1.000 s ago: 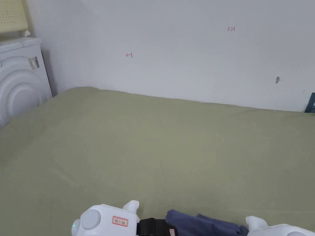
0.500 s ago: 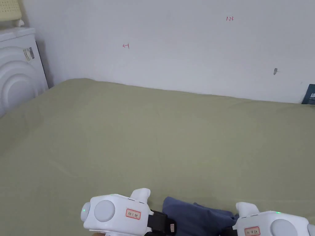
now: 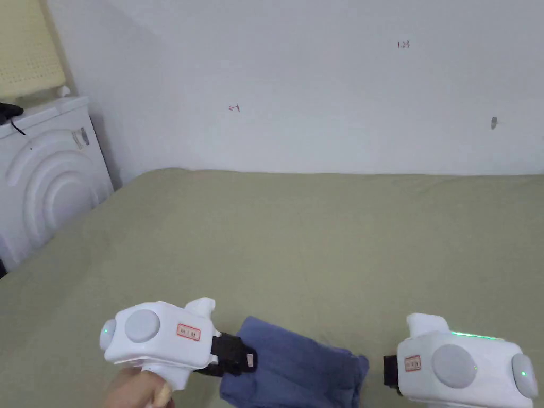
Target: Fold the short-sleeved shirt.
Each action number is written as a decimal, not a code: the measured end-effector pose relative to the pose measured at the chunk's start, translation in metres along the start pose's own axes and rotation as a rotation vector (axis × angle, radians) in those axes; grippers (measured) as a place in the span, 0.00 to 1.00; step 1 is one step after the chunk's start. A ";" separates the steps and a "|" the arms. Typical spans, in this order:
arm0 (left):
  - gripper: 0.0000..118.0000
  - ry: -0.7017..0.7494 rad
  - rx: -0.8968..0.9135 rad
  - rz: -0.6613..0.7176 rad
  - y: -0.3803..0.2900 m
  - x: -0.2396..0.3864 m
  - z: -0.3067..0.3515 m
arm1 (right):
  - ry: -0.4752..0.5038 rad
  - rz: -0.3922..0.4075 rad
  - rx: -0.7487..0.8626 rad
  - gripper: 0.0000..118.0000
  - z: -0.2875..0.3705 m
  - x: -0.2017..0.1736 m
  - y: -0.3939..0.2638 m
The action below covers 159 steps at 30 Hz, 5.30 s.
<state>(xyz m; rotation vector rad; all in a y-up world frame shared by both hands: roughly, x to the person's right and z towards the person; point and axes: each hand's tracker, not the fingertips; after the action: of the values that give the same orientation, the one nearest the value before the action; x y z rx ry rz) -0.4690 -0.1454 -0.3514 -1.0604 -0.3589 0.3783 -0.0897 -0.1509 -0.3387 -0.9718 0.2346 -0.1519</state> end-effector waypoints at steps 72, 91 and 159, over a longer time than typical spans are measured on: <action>1.00 0.479 0.819 -0.313 -0.092 0.269 0.052 | -0.440 0.091 0.715 1.00 0.206 0.159 -0.020; 1.00 0.453 0.854 -0.351 -0.104 0.263 0.050 | -0.398 0.200 0.762 1.00 0.201 0.151 -0.036; 1.00 0.442 0.807 -0.314 -0.084 0.258 0.045 | -0.335 0.047 0.682 1.00 0.202 0.160 -0.013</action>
<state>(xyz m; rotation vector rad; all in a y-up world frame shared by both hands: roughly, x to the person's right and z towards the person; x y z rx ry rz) -0.2521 -0.0274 -0.2300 -0.2654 0.0411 -0.0160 0.1175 -0.0342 -0.2388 -0.3022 -0.1051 -0.0175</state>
